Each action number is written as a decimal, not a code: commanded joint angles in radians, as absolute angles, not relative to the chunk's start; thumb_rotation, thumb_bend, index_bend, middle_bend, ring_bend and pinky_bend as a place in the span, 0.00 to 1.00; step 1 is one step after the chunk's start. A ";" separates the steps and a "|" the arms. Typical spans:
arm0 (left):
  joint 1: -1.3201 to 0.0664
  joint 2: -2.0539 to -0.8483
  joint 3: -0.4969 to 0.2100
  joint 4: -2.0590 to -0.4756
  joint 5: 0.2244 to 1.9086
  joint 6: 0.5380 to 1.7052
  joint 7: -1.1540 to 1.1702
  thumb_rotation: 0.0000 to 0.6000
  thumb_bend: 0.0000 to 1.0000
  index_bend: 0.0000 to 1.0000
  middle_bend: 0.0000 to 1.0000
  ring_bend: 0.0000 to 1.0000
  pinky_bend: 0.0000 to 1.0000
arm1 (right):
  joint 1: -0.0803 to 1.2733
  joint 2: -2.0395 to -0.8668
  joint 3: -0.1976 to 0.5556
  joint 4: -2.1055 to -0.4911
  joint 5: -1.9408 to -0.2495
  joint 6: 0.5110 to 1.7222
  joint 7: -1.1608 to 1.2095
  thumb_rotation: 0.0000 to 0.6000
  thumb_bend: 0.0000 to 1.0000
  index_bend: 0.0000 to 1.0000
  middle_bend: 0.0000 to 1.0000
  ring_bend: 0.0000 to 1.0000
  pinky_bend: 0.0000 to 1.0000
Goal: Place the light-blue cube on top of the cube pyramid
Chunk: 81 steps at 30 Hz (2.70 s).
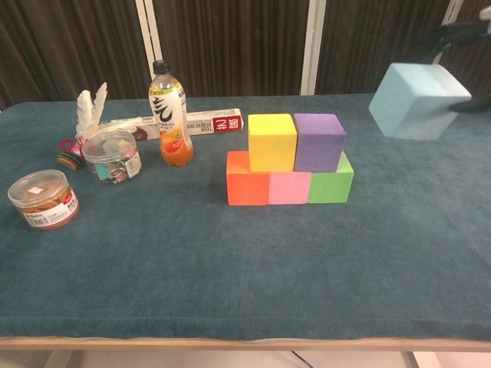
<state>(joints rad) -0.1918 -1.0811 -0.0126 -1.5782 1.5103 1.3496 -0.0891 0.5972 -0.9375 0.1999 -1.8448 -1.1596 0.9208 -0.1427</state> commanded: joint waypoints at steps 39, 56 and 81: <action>-0.226 -1.095 -0.020 -1.583 1.474 1.294 -0.038 1.00 0.07 0.00 0.01 0.00 0.11 | 1.137 -1.072 0.171 -1.783 -0.389 0.803 -0.475 1.00 0.27 0.45 0.03 0.00 0.00; -0.221 -1.090 -0.015 -1.584 1.478 1.301 -0.046 1.00 0.07 0.00 0.01 0.00 0.11 | 1.181 -1.096 0.149 -1.782 -0.340 0.826 -0.503 1.00 0.27 0.40 0.03 0.00 0.00; -0.219 -1.086 -0.013 -1.583 1.483 1.305 -0.050 1.00 0.07 0.00 0.01 0.00 0.11 | 1.207 -1.102 0.127 -1.786 -0.310 0.830 -0.514 1.00 0.27 0.18 0.01 0.00 0.00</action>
